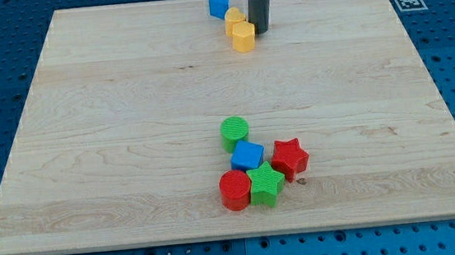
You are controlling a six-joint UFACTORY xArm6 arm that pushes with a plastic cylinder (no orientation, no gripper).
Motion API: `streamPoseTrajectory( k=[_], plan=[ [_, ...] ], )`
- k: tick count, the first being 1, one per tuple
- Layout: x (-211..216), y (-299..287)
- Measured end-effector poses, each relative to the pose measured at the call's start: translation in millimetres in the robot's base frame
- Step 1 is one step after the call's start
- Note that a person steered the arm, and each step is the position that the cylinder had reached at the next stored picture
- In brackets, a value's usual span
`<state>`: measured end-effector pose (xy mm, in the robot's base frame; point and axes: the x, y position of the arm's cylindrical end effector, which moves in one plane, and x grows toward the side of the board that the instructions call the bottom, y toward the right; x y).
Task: Move your arm to the green circle
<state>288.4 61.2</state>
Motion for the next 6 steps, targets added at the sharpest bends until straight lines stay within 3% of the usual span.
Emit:
streamPoseTrajectory(
  k=[3, 4, 6],
  plan=[
    [0.0, -17.6],
    [16.1, 17.5],
    [111.3, 40.8]
  ],
)
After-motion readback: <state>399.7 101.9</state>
